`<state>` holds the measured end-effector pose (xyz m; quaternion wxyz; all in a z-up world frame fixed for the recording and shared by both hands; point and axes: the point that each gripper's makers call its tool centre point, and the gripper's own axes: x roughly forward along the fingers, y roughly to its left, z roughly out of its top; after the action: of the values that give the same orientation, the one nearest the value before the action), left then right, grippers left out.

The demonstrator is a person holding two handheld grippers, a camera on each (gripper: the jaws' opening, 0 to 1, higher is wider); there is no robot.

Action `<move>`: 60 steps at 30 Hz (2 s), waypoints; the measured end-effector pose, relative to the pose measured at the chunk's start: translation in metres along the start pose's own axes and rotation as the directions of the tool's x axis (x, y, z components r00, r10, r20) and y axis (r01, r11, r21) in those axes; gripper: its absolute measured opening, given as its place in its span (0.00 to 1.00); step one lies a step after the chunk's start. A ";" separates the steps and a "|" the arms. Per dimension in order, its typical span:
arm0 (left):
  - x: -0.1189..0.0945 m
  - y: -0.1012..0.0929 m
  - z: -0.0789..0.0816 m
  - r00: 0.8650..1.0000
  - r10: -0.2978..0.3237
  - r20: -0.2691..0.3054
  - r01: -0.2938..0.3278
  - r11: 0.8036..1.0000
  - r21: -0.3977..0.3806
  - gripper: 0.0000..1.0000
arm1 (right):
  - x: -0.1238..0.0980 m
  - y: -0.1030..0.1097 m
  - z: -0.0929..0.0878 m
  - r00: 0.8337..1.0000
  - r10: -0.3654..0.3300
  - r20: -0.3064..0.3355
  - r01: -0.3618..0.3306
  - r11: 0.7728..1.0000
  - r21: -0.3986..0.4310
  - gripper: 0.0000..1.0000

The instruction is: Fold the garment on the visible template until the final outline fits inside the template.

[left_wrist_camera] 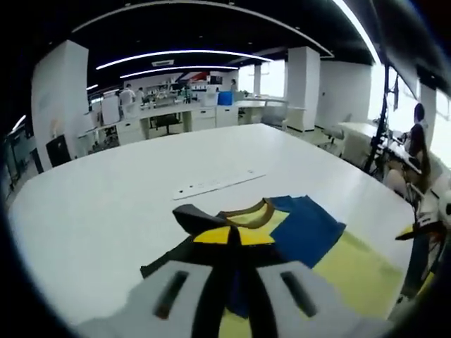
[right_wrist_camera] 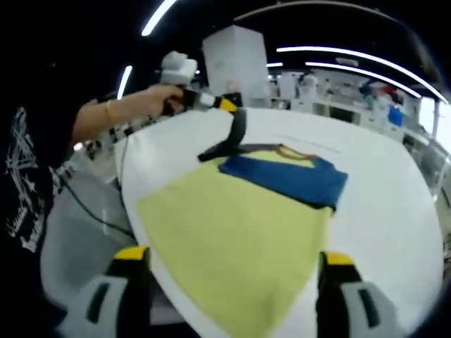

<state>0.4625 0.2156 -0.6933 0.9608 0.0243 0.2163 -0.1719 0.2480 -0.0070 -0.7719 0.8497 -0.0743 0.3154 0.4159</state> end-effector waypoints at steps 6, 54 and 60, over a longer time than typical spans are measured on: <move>0.008 -0.024 0.005 1.000 -0.029 0.004 0.029 1.000 0.003 0.00 | -0.002 -0.001 0.002 1.000 -0.005 0.010 0.005 1.000 0.008 0.99; 0.082 -0.164 -0.010 0.959 -0.282 -0.039 0.283 0.959 0.014 0.00 | 0.004 -0.009 -0.013 1.000 -0.010 -0.007 0.011 0.998 0.057 0.99; 0.091 -0.178 -0.025 0.954 -0.289 -0.078 0.293 0.955 0.044 0.00 | 0.003 -0.013 -0.015 1.000 -0.019 -0.010 0.020 0.998 0.065 0.99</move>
<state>0.4686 0.0226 -0.7500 0.9157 0.0245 0.2465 -0.3166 0.2523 -0.0188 -0.7874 0.8543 -0.0515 0.3319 0.3967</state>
